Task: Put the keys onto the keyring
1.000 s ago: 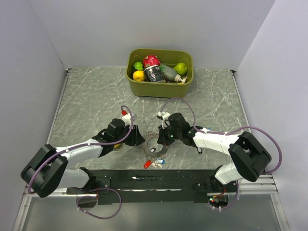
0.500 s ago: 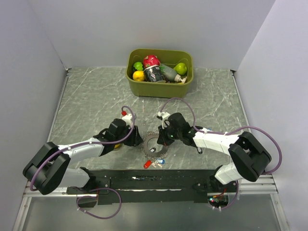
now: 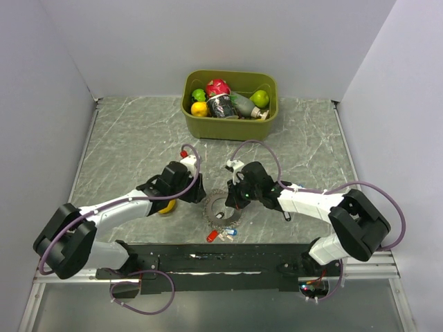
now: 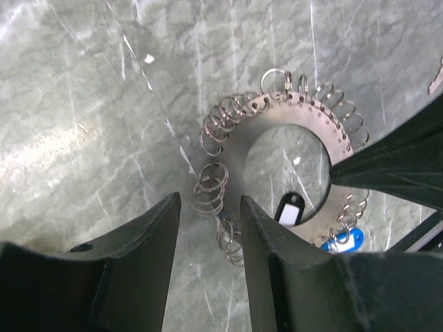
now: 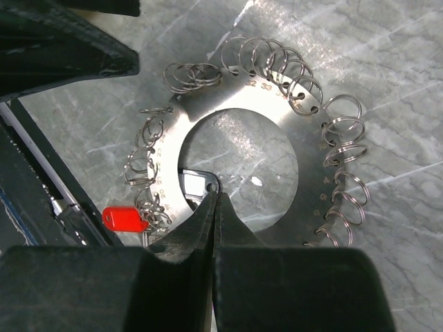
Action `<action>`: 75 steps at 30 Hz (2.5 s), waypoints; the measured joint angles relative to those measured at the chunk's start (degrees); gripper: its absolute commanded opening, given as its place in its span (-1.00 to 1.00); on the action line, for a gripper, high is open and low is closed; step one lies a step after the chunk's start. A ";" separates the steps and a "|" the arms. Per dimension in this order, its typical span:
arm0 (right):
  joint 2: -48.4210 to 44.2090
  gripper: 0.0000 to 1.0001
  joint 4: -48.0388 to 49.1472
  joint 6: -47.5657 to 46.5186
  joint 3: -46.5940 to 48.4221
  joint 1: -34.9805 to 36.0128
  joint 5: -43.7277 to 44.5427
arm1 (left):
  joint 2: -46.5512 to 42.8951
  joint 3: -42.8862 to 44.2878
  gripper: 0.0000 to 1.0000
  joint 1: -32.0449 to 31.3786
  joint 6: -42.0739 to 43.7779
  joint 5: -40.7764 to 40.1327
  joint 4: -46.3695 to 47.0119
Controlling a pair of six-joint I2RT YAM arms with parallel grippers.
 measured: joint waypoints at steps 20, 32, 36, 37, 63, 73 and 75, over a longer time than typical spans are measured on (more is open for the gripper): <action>2.89 -1.00 -3.48 5.73 -2.10 0.00 2.62 | 1.92 6.60 -0.03 -9.42 11.87 -12.72 -9.11; 2.54 -1.00 -4.31 6.75 -2.10 -0.20 4.04 | -2.86 3.82 -0.04 -10.38 16.37 -10.88 -8.15; 2.54 -1.00 -4.46 7.32 -2.10 -0.37 4.31 | -8.44 1.90 -0.07 -10.40 16.55 -10.45 -6.38; 2.49 -1.00 -4.50 7.43 -2.10 -0.42 4.42 | -9.49 1.42 -0.09 -10.40 16.65 -10.43 -5.81; -9.01 -1.00 -8.52 4.94 -3.28 -0.81 4.87 | 2.62 7.82 -0.21 -12.46 35.76 -1.40 -11.47; -11.21 -1.00 -8.57 4.33 -4.81 -0.81 5.07 | 7.43 9.92 -0.26 -12.94 37.51 -1.79 -15.52; -11.26 -1.00 -8.57 4.33 -5.07 -0.81 5.07 | 7.43 9.92 -0.29 -13.00 37.51 -1.79 -15.56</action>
